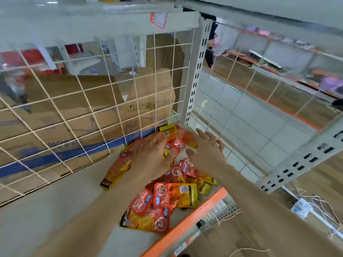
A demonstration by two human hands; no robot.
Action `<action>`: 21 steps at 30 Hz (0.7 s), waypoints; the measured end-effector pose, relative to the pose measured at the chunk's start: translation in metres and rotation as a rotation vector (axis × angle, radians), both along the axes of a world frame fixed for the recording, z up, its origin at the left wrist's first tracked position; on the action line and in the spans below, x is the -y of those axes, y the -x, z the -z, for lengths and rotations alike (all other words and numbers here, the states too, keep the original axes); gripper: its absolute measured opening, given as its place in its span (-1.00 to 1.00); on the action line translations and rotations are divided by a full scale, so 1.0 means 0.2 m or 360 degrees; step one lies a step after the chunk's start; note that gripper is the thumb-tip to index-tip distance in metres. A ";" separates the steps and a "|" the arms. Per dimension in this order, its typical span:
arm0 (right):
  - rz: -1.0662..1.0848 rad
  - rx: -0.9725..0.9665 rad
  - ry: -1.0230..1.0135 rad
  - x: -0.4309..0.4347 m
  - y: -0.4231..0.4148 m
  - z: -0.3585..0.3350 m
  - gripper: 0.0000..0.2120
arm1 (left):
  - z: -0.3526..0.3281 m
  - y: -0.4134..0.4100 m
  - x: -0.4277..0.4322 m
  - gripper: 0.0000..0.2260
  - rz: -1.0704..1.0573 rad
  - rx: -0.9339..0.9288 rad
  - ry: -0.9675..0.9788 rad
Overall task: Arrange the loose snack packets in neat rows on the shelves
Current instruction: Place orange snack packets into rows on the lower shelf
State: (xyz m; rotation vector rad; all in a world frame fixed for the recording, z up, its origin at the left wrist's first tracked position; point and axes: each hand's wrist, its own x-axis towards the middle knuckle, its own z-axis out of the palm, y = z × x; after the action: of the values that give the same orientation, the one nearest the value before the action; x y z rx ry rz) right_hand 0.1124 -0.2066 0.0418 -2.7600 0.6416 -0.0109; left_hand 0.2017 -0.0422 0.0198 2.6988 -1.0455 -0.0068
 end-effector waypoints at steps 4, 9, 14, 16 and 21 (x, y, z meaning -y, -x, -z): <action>-0.0053 -0.0012 -0.0073 0.13 -0.14 0.10 -0.39 | 0.03 -0.10 0.19 -0.54 -0.0069 -0.0016 -0.0106; -0.0079 -0.0173 -0.0152 0.25 -0.28 0.22 -0.37 | 0.07 -0.26 0.38 -0.43 0.0055 -0.0139 -0.0382; -0.0090 -0.0134 -0.0091 0.30 -0.30 0.31 -0.44 | 0.10 -0.34 0.43 -0.29 0.0260 -0.0145 -0.0726; -0.0040 -0.0127 -0.0155 0.32 -0.30 0.32 -0.44 | 0.10 -0.37 0.44 -0.30 0.0290 -0.0053 -0.0782; 0.0143 -0.0189 -0.0455 0.35 -0.33 0.34 -0.44 | 0.04 -0.42 0.48 -0.34 0.0433 0.0109 -0.0977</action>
State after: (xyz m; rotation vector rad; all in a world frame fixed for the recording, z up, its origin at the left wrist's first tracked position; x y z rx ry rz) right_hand 0.1789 -0.2761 -0.0252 -2.4690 0.7352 0.2102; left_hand 0.2848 -0.1384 0.0116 3.0594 -1.6505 -0.3392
